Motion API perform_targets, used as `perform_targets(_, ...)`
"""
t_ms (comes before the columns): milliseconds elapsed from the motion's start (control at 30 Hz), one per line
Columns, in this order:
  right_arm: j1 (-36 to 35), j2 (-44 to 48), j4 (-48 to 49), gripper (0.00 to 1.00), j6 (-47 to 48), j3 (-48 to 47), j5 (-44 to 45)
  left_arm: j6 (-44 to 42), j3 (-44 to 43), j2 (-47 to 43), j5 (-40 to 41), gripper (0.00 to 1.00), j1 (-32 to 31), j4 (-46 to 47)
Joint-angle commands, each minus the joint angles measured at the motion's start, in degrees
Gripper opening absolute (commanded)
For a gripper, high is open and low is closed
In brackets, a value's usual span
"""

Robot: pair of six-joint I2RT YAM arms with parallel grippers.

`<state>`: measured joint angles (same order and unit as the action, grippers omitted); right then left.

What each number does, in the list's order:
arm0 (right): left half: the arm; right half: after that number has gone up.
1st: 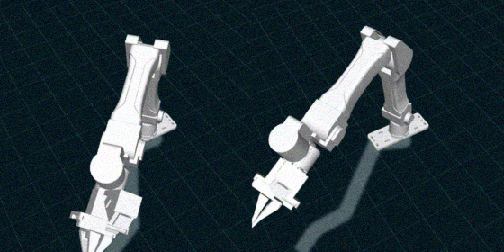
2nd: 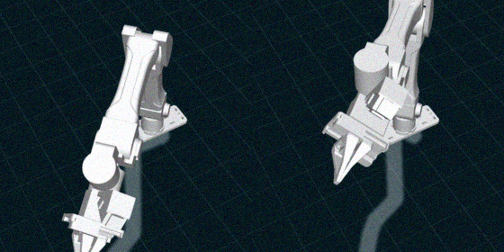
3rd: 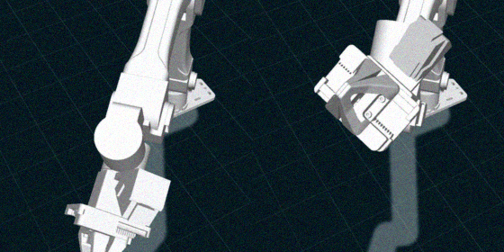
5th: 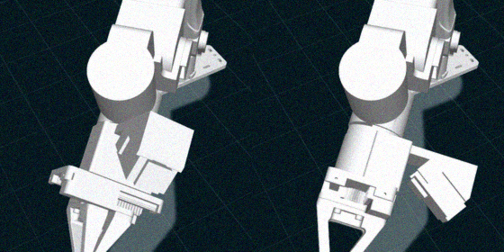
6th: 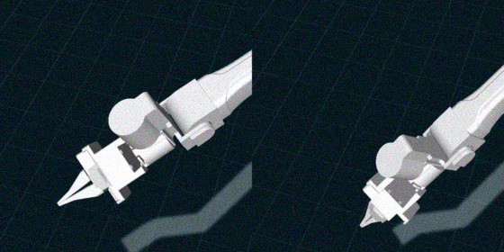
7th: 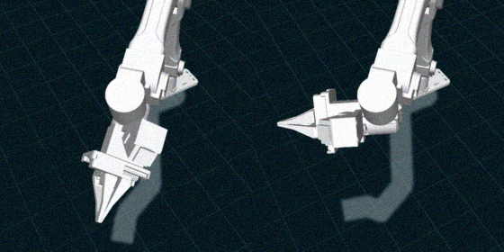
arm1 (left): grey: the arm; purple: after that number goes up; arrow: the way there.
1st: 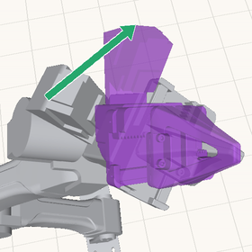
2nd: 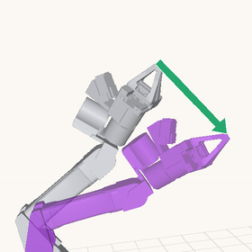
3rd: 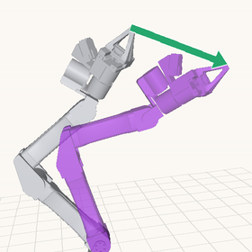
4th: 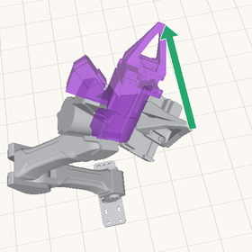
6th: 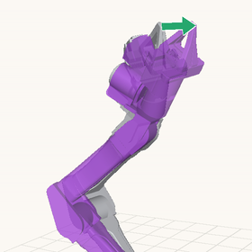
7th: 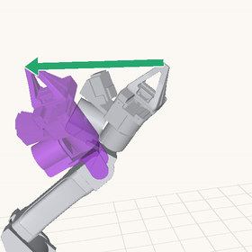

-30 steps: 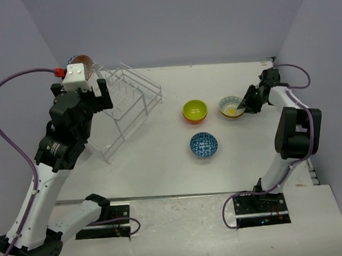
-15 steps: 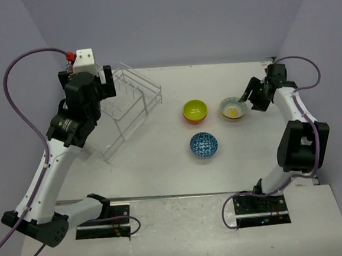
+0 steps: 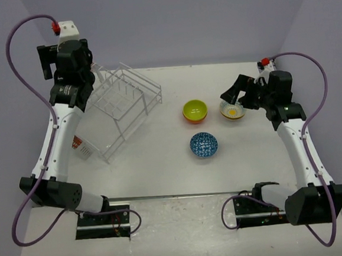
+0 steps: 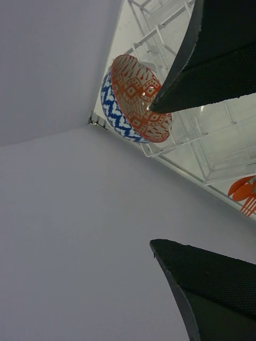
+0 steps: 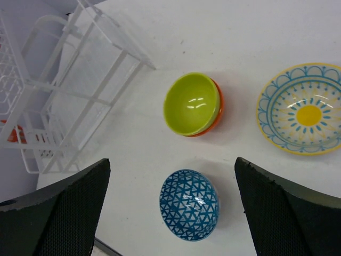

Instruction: Unload the bowls from the dish rack

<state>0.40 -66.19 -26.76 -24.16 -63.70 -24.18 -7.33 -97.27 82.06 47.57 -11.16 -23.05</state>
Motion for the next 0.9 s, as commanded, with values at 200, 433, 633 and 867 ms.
perform_targets(200, 0.3, 1.6, 5.76, 0.99, -0.89, 0.86, -10.88, -0.93, -14.43, 13.56, -4.51, 0.99, 1.05, -10.44)
perform_targets(433, 0.3, 2.82, 6.2, 0.99, -0.8, 1.04, -12.46, -0.84, -15.75, 19.27, -1.34, 0.95, 2.01, -10.53)
perform_targets(633, 0.3, 3.97, 6.73, 0.99, -0.8, 1.3, -12.64, -2.33, -15.75, 21.82, -0.21, 0.93, 3.69, -6.05)
perform_targets(867, 0.3, 5.37, 6.55, 0.99, -0.18, 0.77, -11.06, -6.11, -10.41, 21.13, 2.44, 0.8, 4.56, 1.15)
